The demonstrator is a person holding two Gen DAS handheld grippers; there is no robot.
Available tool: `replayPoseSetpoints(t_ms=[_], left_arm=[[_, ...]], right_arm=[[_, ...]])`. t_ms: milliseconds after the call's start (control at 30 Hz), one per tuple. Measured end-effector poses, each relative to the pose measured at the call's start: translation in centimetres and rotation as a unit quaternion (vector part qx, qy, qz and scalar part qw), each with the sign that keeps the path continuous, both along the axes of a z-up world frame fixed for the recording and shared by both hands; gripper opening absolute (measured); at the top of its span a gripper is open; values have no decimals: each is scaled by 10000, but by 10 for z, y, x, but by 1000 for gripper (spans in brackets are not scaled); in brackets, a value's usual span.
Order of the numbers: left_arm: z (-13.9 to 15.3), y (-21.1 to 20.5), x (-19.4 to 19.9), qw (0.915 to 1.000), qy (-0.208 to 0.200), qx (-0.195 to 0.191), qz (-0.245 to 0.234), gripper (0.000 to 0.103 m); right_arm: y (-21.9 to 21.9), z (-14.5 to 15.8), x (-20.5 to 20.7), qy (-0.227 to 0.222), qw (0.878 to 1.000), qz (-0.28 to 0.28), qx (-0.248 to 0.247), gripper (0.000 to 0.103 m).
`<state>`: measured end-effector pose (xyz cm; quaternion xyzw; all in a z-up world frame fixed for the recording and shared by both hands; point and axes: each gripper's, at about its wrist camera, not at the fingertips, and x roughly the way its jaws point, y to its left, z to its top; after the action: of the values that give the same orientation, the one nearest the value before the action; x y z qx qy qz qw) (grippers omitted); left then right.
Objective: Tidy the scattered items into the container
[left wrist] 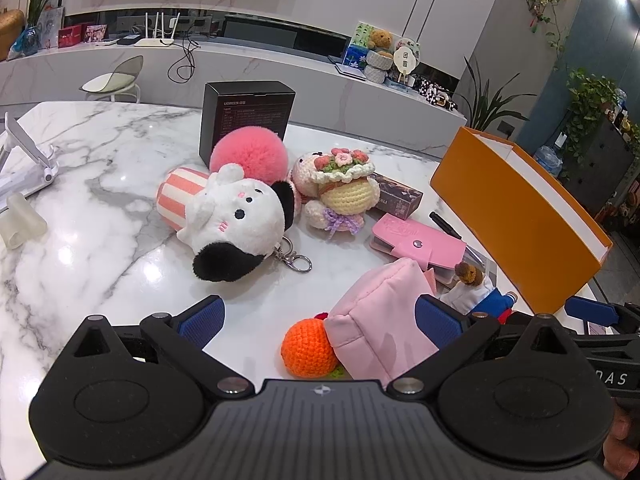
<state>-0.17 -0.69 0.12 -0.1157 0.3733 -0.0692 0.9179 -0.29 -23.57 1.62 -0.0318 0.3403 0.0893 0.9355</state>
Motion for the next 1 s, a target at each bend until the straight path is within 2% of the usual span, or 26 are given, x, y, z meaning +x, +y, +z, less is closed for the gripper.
replayPoseSetpoints(t_ms=[400,633,900,1000], left_arm=[[0,-1,-1,10000,-14,23,-16,103],[0,-1,-1,10000,-11,31,-24,103],[0,-1,-1,10000,-14,42,-26,103],[0,-2,0,10000,-10,72,-26,103]], right_arm=[[1,1,0,56,9999,-3,-93,103],[-1,-1,-1,-116,9998,-5,179,103],[0,-2,0,80,10000,-6,-13,103],[0,0,-2,-417,9990,10,-188,103]])
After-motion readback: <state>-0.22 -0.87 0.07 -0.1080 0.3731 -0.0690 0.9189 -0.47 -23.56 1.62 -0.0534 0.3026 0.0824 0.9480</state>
